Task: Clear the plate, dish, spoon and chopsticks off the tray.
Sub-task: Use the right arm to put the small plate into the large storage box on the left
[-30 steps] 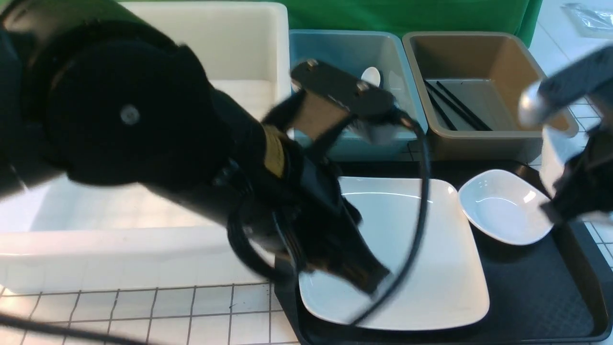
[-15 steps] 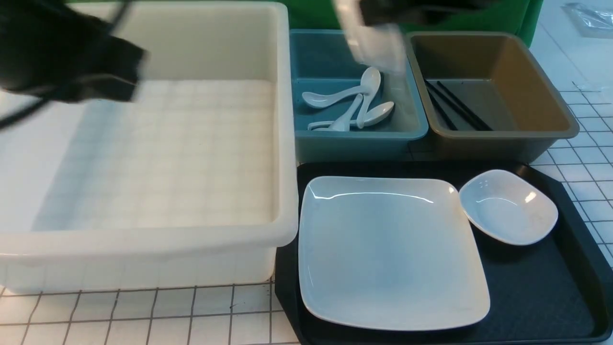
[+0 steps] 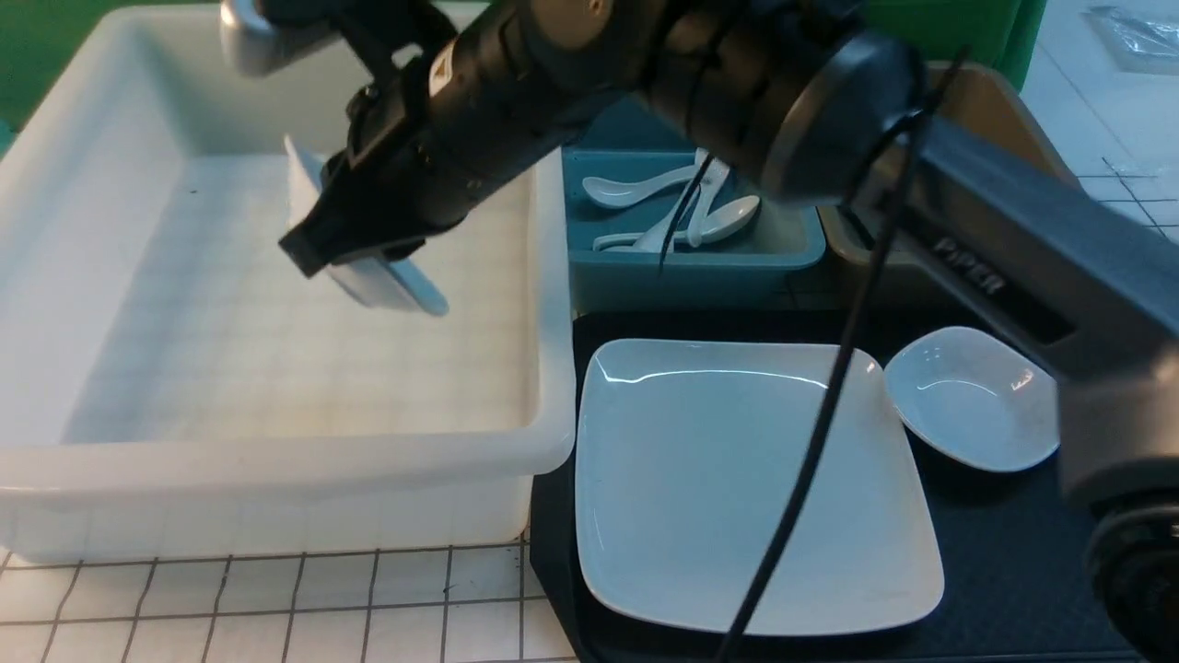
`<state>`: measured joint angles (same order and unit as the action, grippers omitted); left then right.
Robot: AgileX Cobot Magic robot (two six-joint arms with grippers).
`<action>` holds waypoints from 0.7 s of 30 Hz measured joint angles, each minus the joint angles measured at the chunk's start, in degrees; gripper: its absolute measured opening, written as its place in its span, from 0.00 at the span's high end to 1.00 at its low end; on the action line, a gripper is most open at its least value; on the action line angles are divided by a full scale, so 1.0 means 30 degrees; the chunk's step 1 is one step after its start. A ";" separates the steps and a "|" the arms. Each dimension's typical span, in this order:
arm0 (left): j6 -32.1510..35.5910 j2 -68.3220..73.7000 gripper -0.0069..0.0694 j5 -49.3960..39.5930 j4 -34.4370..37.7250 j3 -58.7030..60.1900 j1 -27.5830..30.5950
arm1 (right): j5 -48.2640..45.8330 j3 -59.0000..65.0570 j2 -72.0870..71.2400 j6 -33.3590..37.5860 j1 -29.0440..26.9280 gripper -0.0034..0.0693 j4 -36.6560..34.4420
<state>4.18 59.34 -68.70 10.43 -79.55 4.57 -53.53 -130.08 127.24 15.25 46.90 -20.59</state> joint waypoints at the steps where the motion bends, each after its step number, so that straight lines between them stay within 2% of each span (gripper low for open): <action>1: 0.0072 0.0000 0.93 -0.0025 0.0230 0.0000 0.0048 | -0.0017 0.0000 0.0433 0.0000 0.0000 0.86 0.0000; 5: 0.0275 0.0000 0.93 -0.0103 0.0716 0.0168 0.0069 | -0.0017 0.0000 0.1826 0.0000 0.0000 0.86 0.0129; 15: 0.0860 -0.0034 0.93 0.0244 0.1238 0.3437 0.0091 | -0.0017 0.0000 0.2932 0.0000 0.0000 0.84 0.0198; 17: 0.0942 -0.0034 0.93 0.0392 0.1288 0.3731 0.0091 | -0.0020 0.0000 0.2995 -0.0087 0.0000 0.76 0.0198; 20: 0.0942 -0.0034 0.93 0.0461 0.1288 0.3823 0.0091 | -0.0108 0.0000 0.3034 -0.0453 0.0000 0.56 0.0198; 21: 0.0942 -0.0034 0.93 0.0467 0.1288 0.3823 0.0091 | -0.0157 0.0000 0.3034 -0.0533 0.0000 0.52 0.0198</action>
<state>7.00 59.23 -67.29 14.30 -68.08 4.84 -54.00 -130.08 136.35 13.65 46.90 -20.00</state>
